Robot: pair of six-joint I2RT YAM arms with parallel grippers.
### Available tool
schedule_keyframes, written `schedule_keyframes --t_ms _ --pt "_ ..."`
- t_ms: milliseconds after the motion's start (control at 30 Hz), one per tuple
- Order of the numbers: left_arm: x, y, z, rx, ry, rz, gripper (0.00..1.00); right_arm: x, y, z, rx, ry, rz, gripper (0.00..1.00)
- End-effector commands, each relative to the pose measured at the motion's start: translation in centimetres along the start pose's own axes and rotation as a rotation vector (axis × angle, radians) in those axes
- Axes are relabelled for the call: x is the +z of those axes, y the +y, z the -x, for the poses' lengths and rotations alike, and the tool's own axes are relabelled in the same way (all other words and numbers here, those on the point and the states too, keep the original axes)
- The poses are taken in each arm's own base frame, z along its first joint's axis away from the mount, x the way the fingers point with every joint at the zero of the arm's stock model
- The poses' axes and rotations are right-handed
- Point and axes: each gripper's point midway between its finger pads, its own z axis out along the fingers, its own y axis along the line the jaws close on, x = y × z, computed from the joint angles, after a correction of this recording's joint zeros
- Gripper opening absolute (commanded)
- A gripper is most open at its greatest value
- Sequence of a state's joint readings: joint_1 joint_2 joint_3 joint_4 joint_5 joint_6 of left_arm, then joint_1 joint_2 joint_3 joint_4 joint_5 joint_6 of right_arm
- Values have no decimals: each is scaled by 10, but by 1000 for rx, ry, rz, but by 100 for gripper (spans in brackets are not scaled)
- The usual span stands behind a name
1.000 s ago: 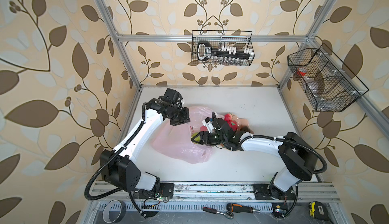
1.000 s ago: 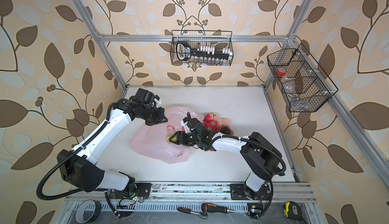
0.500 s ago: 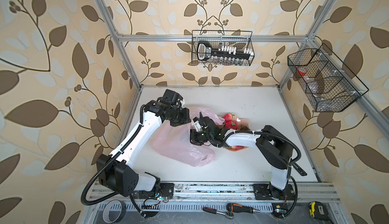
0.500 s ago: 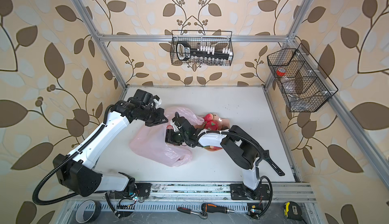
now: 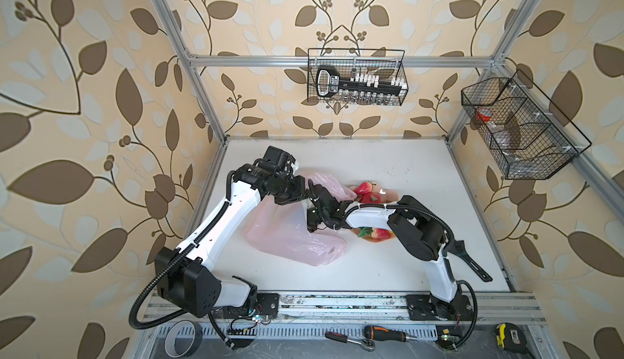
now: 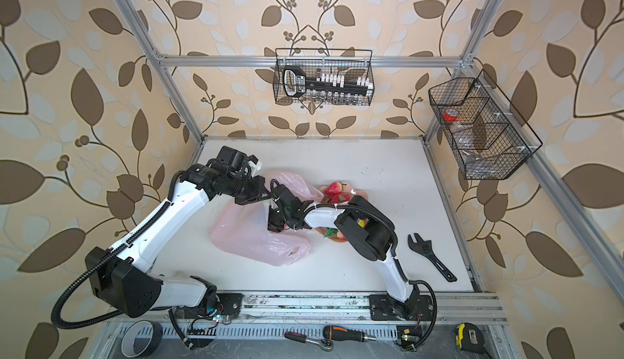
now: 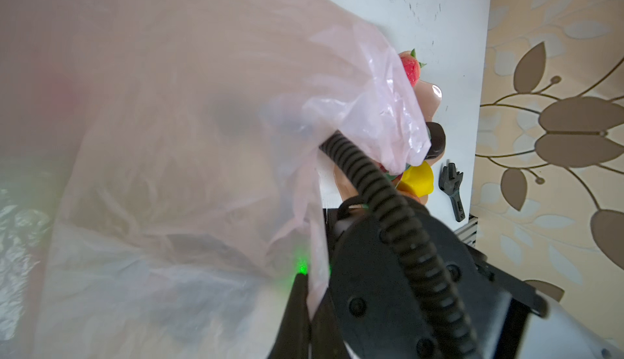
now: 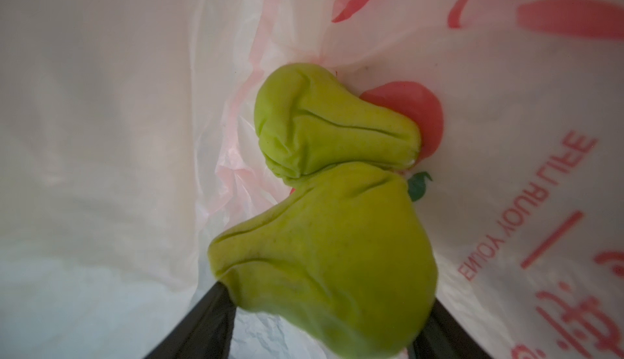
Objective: Place the fruits into the plastic bag
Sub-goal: Place the fruit in the plastic bag.
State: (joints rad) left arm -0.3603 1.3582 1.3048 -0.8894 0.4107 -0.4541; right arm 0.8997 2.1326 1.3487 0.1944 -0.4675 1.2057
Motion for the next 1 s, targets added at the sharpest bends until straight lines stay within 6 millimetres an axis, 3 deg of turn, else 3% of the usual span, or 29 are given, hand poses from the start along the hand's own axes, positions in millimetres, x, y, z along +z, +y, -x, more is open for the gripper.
schedule_keyframes --t_ms 0,100,367,500,967 --pt "-8 -11 -2 21 -18 -40 0 5 -5 -2 59 28 -31 72" --pt "-9 -9 -1 23 -24 -26 0 -2 -7 -1 55 27 -51 82" --pt "-13 -8 3 17 -47 -7 0 -25 6 1 34 9 -35 94" --pt "-13 -4 5 9 -54 20 0 -31 15 -2 19 21 -13 96" --pt "-17 1 12 -11 -85 68 0 -60 13 -9 37 11 -28 100"
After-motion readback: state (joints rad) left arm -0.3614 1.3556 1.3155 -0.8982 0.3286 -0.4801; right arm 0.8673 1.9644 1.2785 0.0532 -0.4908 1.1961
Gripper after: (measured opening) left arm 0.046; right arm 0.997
